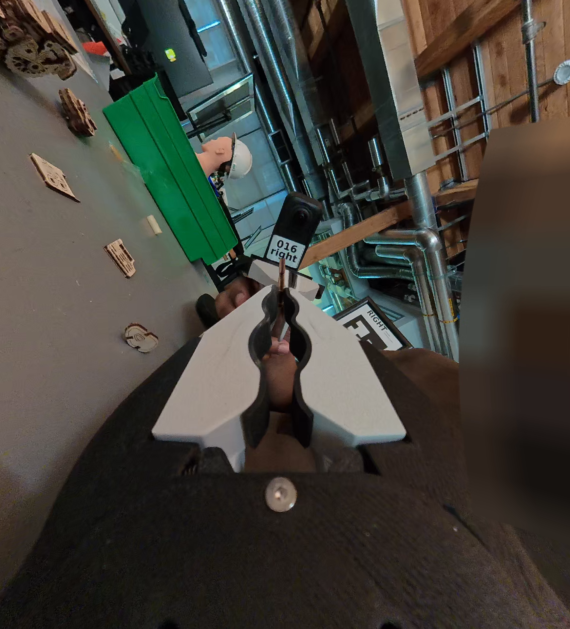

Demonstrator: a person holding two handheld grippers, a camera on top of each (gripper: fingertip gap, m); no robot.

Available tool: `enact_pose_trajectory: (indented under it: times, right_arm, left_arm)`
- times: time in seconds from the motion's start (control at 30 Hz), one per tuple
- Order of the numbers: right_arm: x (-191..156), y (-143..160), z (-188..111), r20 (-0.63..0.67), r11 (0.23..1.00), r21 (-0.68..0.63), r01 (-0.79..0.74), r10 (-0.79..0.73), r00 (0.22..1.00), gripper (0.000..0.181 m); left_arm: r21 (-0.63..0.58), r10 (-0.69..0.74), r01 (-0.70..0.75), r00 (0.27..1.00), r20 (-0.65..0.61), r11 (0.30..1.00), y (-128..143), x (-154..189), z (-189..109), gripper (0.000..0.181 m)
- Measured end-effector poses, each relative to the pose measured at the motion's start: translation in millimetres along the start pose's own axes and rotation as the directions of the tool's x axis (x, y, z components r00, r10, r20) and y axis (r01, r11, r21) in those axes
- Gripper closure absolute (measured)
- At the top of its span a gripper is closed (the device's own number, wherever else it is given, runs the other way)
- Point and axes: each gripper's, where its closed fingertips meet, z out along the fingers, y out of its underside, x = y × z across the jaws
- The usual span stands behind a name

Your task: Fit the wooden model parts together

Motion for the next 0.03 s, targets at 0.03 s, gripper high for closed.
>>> enact_pose_trajectory:
  times: [0.03]
  right_arm:
    - [2.6, -1.0, -1.0, -0.022, 1.000, 0.001, 0.014, -0.014, 1.000, 0.181]
  left_arm:
    - [0.008, -0.003, 0.003, 1.000, -0.006, 1.000, -1.3, 0.4, -0.1, 0.180]
